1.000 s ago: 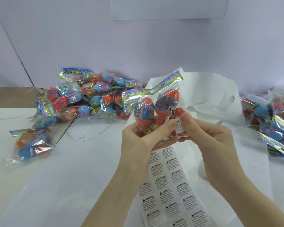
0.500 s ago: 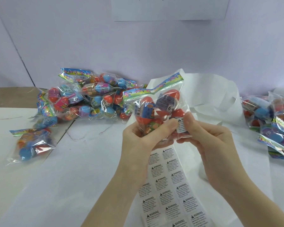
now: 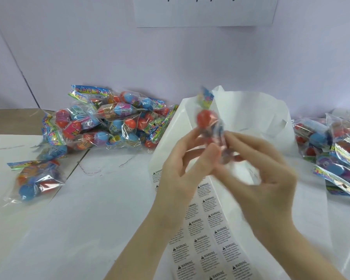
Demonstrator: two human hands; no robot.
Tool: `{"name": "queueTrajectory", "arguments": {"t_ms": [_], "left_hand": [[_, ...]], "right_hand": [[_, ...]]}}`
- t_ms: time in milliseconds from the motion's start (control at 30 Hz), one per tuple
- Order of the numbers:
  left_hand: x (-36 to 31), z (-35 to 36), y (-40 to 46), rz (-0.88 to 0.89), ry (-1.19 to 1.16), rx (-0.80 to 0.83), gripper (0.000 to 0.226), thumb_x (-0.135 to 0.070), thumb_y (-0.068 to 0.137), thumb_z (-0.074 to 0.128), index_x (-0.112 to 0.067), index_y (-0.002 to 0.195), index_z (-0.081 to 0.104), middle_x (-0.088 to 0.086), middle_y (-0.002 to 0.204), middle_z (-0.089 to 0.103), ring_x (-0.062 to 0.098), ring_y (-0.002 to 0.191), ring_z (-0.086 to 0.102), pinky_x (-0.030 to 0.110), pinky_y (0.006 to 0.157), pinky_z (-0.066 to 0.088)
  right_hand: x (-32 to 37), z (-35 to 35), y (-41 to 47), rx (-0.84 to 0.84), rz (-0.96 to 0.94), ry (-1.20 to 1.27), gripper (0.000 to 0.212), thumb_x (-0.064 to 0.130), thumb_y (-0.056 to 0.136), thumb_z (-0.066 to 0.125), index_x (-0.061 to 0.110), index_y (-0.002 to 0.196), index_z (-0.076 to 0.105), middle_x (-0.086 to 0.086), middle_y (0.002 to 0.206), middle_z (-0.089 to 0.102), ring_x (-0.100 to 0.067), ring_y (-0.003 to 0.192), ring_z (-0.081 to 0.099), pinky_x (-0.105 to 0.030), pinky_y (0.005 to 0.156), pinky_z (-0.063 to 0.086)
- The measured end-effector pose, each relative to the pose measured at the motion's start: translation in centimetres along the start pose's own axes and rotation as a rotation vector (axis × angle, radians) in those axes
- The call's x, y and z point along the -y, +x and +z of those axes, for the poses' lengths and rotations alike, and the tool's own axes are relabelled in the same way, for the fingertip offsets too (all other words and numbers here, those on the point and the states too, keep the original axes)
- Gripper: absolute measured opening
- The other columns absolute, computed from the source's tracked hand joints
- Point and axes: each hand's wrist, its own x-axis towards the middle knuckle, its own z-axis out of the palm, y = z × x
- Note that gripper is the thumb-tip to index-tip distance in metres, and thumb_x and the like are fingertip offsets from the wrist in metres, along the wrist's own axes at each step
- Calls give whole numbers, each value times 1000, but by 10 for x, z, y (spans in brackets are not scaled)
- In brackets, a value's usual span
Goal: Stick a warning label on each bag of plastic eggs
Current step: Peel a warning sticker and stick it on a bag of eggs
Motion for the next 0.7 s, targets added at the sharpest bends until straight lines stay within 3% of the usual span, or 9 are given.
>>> {"name": "queueTrajectory", "arguments": {"t_ms": [67,167,267,367,467,600,700], "left_hand": [[-1,-3,1,7,-37,-6,36,-30,73,72,-19,107,65,3,102,70,18,98,66,30,84,54],[-2,-11,5,-55,-150,-147,26,-18,67,76,-17,93,68,-2,82,71,12,78,68,28,73,57],[-5,-18,7,-48,-171,-197,19,-21,61,67,-19,81,69,-4,75,70,6,67,65,18,61,52],[-6,-19,7,-39,-205,-162,2,-23,61,71,-21,61,70,-6,67,67,2,57,60,15,54,50],[-4,-16,6,-24,-137,-86,2,-19,67,74,-21,68,73,-3,69,70,6,61,64,17,57,52],[-1,-13,4,-26,11,-60,28,-19,72,65,-15,98,71,7,85,73,17,78,68,26,71,56],[-3,-12,4,-60,-9,-29,27,-19,72,64,-18,97,72,-1,83,72,10,72,66,22,66,54]], "right_hand": [[1,2,-4,212,-24,99,36,29,69,76,21,103,71,6,103,69,-11,90,64,-22,75,49],[6,0,-1,374,178,394,23,26,71,67,24,92,75,8,95,74,-9,86,68,-21,70,51],[2,-5,4,152,284,418,20,36,64,69,33,82,76,9,73,72,-3,61,59,-15,57,44],[-2,-7,12,62,394,338,36,47,53,73,36,87,71,13,79,68,-1,63,56,-13,57,43],[-4,-4,11,201,496,361,52,47,47,77,31,95,67,10,87,69,-6,71,62,-15,59,47],[-4,-5,11,295,517,463,33,30,50,83,25,81,73,5,76,70,-6,64,62,-15,56,47],[-4,-9,14,346,527,499,25,18,52,82,20,75,73,3,69,67,-7,61,58,-16,54,45]]}}
